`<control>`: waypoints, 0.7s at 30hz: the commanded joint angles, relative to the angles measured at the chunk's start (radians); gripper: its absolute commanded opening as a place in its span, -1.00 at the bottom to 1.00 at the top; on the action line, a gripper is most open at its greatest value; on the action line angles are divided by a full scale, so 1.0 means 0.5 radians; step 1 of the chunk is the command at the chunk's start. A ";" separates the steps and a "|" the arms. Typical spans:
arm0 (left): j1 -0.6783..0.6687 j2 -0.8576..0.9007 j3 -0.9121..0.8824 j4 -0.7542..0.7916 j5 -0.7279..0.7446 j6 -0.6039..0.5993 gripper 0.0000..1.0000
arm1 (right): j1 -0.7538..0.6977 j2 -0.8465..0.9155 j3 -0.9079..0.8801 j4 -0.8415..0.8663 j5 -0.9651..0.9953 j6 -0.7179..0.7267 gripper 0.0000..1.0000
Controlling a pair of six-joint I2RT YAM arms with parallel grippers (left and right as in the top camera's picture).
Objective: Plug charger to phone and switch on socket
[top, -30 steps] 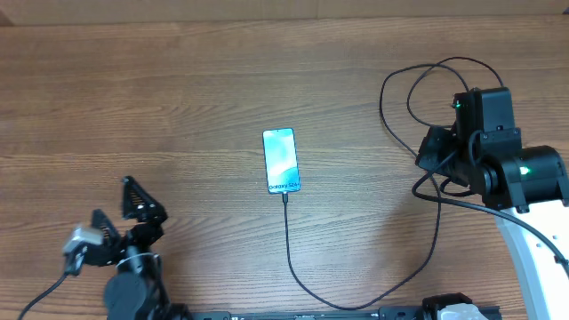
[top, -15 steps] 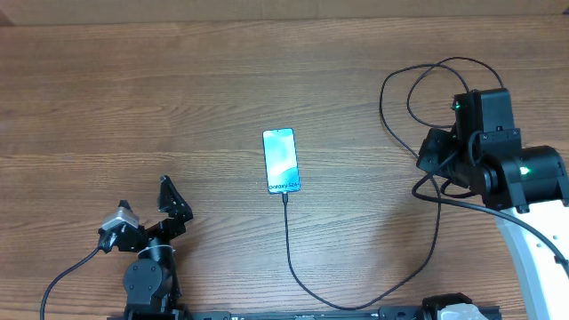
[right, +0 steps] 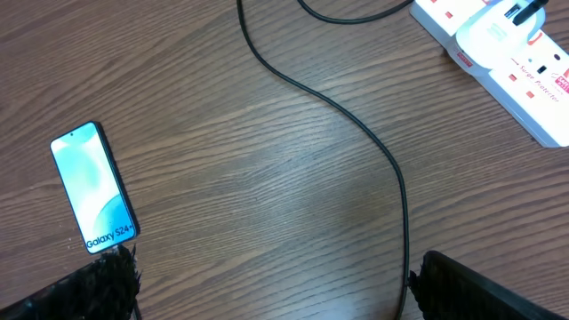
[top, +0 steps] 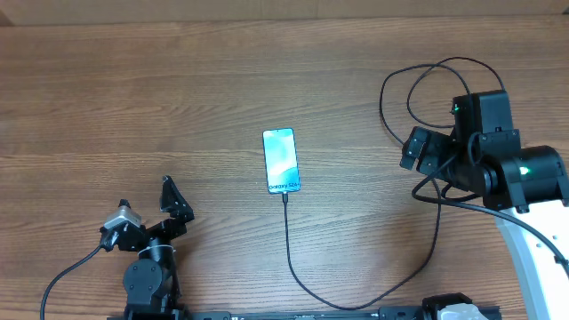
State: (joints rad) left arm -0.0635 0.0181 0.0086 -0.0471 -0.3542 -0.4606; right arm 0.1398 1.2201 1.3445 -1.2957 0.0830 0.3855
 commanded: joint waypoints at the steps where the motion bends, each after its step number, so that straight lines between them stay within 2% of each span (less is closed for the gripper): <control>1: 0.008 -0.002 -0.008 -0.002 0.015 0.047 0.99 | 0.005 -0.039 0.008 0.002 0.024 -0.002 1.00; 4: 0.008 -0.002 -0.008 -0.002 0.015 0.047 0.99 | 0.005 -0.037 0.008 0.018 0.098 -0.002 1.00; 14: 0.008 -0.002 -0.008 -0.002 0.015 0.047 0.99 | 0.005 -0.031 0.006 0.352 -0.074 -0.005 1.00; 18: 0.008 -0.002 -0.008 -0.002 0.015 0.047 0.99 | 0.005 -0.042 0.004 0.399 -0.113 -0.169 1.00; 21: 0.008 -0.002 -0.008 -0.002 0.015 0.047 0.99 | 0.004 -0.141 -0.069 0.476 -0.113 -0.169 1.00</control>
State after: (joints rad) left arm -0.0639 0.0177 0.0086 -0.0475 -0.3534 -0.4599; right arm 0.1398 1.2182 1.3426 -1.0950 0.0399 0.3359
